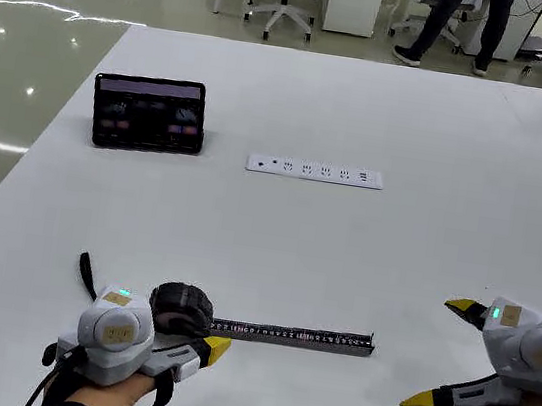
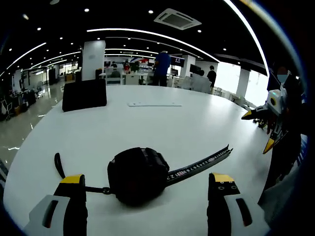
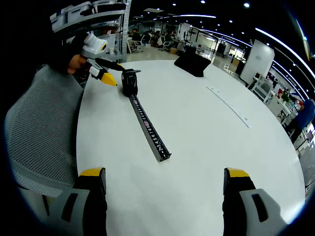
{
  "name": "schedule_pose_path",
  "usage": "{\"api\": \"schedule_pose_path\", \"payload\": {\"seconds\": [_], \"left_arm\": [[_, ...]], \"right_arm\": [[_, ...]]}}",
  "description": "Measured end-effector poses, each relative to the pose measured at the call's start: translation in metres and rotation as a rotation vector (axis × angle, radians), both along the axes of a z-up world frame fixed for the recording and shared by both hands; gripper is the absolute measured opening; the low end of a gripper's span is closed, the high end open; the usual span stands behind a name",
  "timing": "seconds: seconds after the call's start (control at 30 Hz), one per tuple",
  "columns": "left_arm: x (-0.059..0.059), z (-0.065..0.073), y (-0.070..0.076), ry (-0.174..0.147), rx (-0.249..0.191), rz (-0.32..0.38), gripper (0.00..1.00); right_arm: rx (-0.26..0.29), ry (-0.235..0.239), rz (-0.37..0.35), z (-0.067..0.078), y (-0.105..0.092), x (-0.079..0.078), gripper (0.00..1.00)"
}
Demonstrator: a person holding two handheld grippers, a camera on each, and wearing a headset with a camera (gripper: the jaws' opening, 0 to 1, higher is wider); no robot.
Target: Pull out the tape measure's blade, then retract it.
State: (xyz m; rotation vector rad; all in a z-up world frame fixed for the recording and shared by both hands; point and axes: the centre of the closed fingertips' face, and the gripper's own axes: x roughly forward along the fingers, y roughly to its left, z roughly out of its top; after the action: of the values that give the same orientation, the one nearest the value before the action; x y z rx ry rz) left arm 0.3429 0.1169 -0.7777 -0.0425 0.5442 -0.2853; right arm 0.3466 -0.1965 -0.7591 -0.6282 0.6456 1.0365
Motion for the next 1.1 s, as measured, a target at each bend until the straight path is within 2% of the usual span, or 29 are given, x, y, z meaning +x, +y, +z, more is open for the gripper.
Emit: {"api": "schedule_pose_path", "payload": {"seconds": [0.07, 0.13, 0.27, 0.37, 0.5, 0.6, 0.63, 0.8, 0.9, 1.1], "left_arm": [[0.001, -0.001, 0.0, -0.003, 0.003, 0.004, 1.0], [0.005, 0.001, 0.004, -0.032, 0.021, 0.035, 1.0], [0.012, 0.004, 0.005, -0.069, -0.018, 0.102, 1.0], [0.012, -0.002, -0.002, -0.064, -0.025, 0.106, 1.0], [0.013, -0.002, -0.007, -0.076, -0.003, 0.104, 1.0], [0.016, 0.0, -0.004, -0.095, -0.028, 0.145, 1.0], [0.017, 0.002, -0.002, -0.112, -0.037, 0.161, 1.0], [0.019, 0.003, -0.006, -0.141, -0.032, 0.14, 1.0], [0.02, 0.001, -0.003, -0.143, -0.019, 0.143, 1.0], [0.02, -0.002, 0.004, -0.143, -0.021, 0.158, 1.0]], "right_arm": [[-0.004, 0.002, 0.018, 0.001, 0.003, 0.001, 0.93], [-0.034, 0.0, 0.044, -0.002, 0.006, 0.005, 0.91], [-0.046, 0.015, 0.064, -0.006, 0.012, 0.009, 0.9], [-0.063, 0.026, 0.095, -0.01, 0.017, 0.012, 0.89], [-0.085, 0.039, 0.135, -0.012, 0.025, 0.017, 0.87], [-0.084, 0.047, 0.153, -0.009, 0.033, 0.022, 0.85], [-0.087, 0.051, 0.161, -0.01, 0.035, 0.024, 0.84], [-0.103, 0.07, 0.189, -0.011, 0.044, 0.033, 0.82], [-0.119, 0.079, 0.211, -0.013, 0.047, 0.036, 0.8], [-0.141, 0.101, 0.242, -0.022, 0.049, 0.036, 0.76]]}}
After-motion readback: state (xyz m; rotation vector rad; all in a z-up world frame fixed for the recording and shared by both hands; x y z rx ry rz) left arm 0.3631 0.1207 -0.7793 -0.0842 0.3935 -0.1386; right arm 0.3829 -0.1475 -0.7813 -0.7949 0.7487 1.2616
